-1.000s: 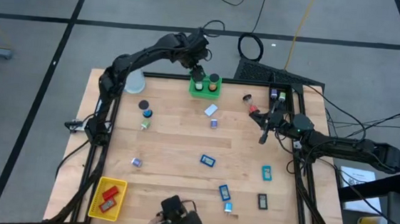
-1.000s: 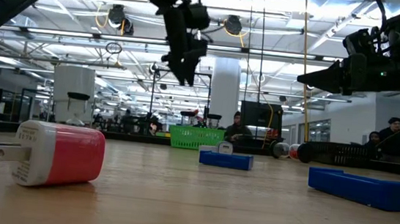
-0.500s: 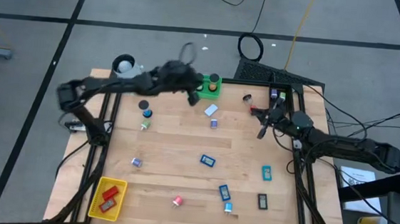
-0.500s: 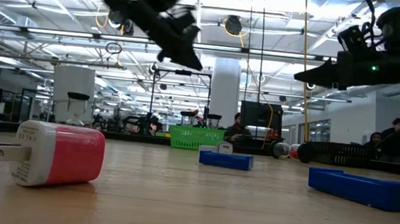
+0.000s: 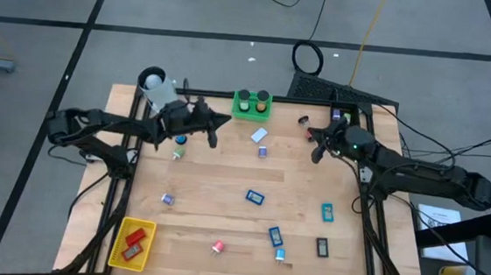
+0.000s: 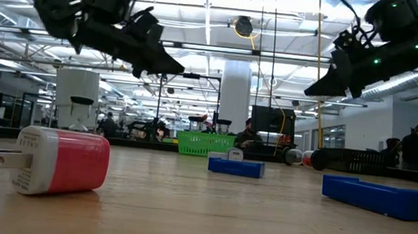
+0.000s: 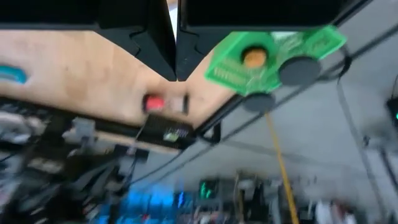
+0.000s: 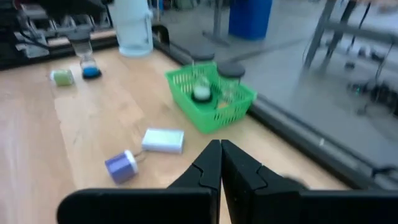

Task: Pick & Place Office items
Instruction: Put the top blue timer into the yellow basket

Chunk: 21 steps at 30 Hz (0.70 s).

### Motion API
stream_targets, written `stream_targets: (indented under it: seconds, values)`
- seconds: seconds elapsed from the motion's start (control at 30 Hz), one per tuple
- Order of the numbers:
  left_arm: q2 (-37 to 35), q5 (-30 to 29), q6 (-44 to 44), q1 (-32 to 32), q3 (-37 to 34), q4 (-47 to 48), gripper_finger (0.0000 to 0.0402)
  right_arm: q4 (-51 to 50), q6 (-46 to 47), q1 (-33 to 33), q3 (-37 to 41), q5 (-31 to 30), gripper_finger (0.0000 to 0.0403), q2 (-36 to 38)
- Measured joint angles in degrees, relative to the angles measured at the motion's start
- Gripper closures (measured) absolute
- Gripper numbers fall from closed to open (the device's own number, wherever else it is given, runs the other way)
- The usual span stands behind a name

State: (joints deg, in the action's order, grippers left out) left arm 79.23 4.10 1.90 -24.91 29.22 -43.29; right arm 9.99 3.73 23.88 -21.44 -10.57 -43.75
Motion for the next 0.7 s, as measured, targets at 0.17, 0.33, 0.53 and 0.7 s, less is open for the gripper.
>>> stream_targets:
  seconds: [0.17,0.33,0.53,0.7]
  values:
    - [0.16,5.34,1.02,0.28,-4.27,-2.68,0.0395,-10.44,4.03,-0.63,-4.58,0.05,0.0403,-4.99]
    - [-0.77,7.52,1.43,5.29,-3.02,5.80,0.0391,-7.23,4.06,-3.97,-4.39,0.11,0.0403,-10.97]
    - [-2.18,-3.98,-0.50,16.22,3.21,24.67,0.0396,-0.16,0.26,-6.61,-3.78,0.09,0.0403,-15.85]
    - [-0.35,-5.68,4.93,22.13,9.26,36.62,0.0393,-0.81,2.40,-9.69,-3.75,0.46,0.0402,-16.17]
